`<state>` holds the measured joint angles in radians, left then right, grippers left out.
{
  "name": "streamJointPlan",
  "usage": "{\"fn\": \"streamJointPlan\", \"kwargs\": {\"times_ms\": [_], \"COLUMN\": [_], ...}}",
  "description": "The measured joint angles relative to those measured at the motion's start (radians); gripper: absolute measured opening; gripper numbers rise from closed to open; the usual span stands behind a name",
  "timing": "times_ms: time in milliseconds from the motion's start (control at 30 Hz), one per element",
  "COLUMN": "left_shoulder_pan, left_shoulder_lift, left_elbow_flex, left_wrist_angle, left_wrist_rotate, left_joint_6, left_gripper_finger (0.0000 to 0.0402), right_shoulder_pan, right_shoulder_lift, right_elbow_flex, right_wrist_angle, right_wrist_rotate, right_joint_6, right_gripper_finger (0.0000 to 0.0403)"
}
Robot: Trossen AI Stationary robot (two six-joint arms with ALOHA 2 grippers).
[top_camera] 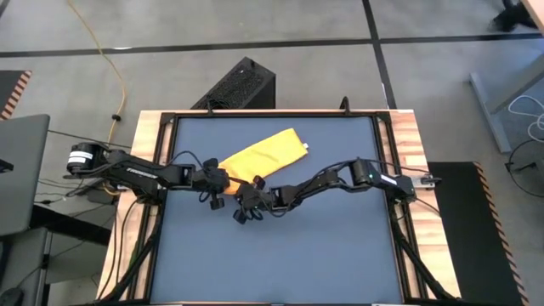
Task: Roll towel
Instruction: Fold the yellow microfiber cloth
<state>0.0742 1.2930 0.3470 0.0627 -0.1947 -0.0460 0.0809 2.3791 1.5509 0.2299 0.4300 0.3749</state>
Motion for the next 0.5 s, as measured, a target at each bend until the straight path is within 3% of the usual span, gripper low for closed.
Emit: {"fn": "streamJointPlan", "kwargs": {"times_ms": [500], "left_shoulder_pan": [0.000], "left_shoulder_lift": [0.000], "left_elbow_flex": [-0.001], "left_wrist_angle": [-0.003], "left_wrist_rotate": [0.004], "left_joint_6": [0.017], "left_gripper_finger": [0.0000], "right_shoulder_pan": [-0.018], "right_shoulder_lift": [0.000], "right_elbow_flex": [0.101], "right_wrist_angle": [0.056], "right_wrist_rotate": [0.017], "right_joint_6": [-0.165], "right_gripper_finger": [0.0017]}}
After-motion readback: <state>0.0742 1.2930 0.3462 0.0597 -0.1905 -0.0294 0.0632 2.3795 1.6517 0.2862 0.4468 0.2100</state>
